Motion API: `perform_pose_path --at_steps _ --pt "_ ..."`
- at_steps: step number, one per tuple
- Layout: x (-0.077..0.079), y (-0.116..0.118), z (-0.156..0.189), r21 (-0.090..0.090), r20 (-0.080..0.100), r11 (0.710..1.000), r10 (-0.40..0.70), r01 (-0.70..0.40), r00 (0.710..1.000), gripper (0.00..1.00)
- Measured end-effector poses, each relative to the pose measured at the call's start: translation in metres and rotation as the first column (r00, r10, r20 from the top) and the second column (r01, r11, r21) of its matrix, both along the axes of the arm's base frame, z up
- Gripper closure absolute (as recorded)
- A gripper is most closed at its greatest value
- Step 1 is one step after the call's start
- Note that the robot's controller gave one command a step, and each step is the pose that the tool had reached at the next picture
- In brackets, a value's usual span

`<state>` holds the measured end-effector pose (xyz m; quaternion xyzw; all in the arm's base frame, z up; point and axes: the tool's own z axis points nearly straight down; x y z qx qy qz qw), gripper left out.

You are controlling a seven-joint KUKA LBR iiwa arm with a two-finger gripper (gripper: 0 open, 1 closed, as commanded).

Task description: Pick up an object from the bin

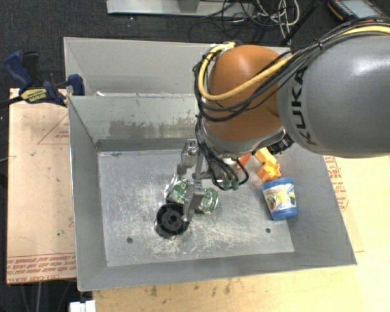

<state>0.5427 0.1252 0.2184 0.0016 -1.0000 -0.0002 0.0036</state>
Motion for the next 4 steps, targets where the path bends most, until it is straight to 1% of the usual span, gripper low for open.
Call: perform_pose_path --at_steps 1,2,3,4 --pt "0.002 -0.001 0.004 0.001 0.008 1.000 -0.003 0.003 1.000 0.00" --pt "0.019 -0.035 -0.063 0.002 0.013 1.000 0.020 -0.020 1.000 0.00" --pt "0.027 -0.046 -0.103 0.004 0.022 0.989 -0.150 0.150 0.988 0.00" --pt "0.033 -0.051 -0.127 0.003 0.013 0.943 -0.332 0.332 0.943 0.00"
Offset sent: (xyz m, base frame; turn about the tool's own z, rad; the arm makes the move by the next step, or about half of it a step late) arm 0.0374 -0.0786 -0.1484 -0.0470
